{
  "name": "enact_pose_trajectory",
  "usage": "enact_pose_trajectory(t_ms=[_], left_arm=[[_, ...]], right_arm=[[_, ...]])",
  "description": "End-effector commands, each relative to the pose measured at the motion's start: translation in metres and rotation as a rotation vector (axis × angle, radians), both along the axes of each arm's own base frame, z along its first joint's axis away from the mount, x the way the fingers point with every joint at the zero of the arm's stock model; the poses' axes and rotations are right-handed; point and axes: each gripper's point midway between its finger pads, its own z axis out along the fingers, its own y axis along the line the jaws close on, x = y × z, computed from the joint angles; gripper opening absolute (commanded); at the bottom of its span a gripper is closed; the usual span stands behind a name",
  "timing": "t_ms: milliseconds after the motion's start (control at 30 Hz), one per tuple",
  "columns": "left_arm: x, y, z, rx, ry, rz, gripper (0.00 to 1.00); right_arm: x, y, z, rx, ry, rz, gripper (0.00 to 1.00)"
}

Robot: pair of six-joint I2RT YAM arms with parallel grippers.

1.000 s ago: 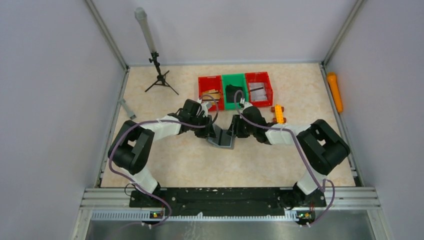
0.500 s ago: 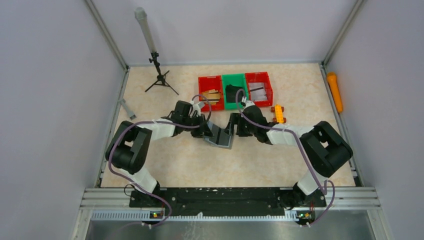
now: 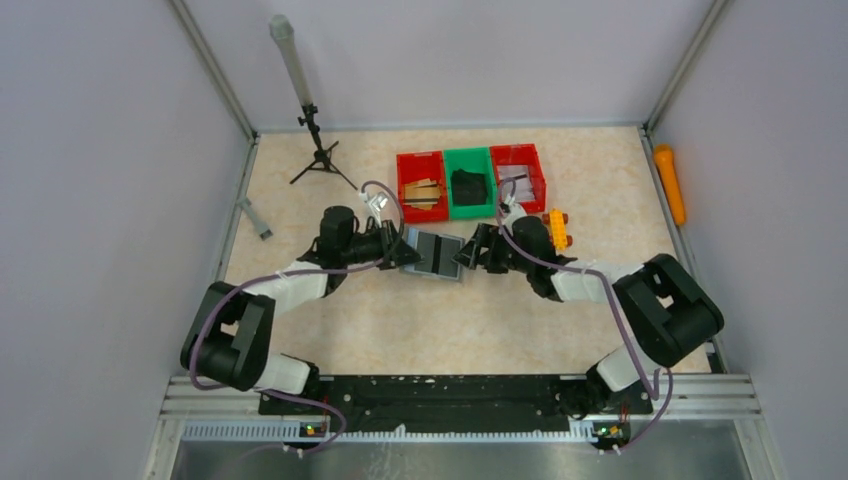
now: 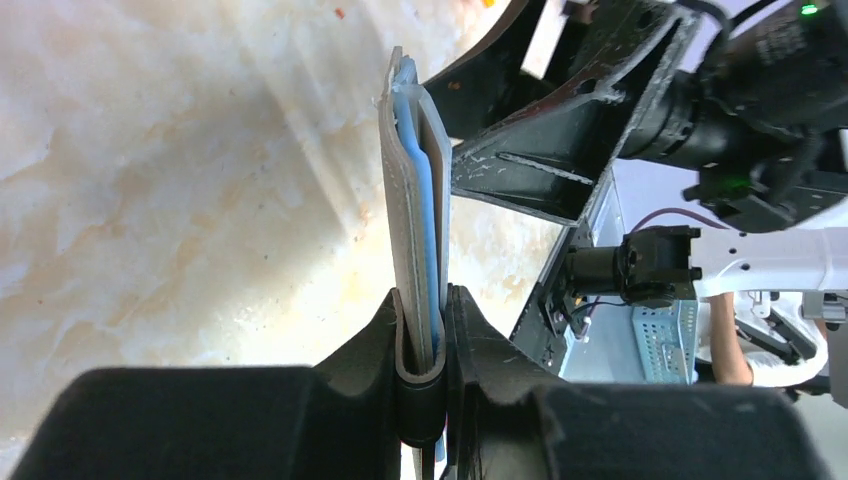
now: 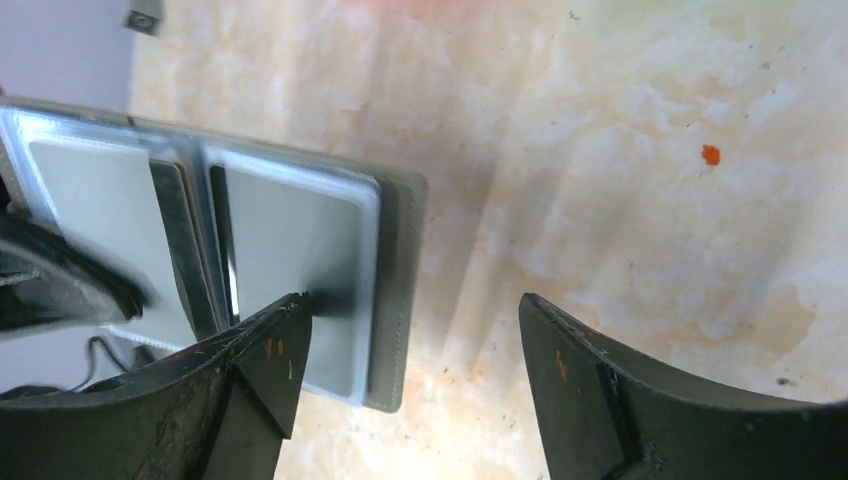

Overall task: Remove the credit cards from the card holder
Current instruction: Remove the credit card from the card holder.

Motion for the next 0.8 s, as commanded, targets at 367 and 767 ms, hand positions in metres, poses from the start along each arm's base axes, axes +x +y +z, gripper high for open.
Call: enact_pose_trajectory(t_ms=[367,767], left_arm=[[-0.007,-0.004,0.062,-0.170,-0.234,-0.050,0.02],[0.039,0.050,-0.001,0.259,-0.118,0.313,0.50]], right_arm=[[-0.038,0.020,0.109,0.428,-0.315,0.237,0.58],[-0.018,0.015,0.087,0.311,-0.247,0.148,0.00]])
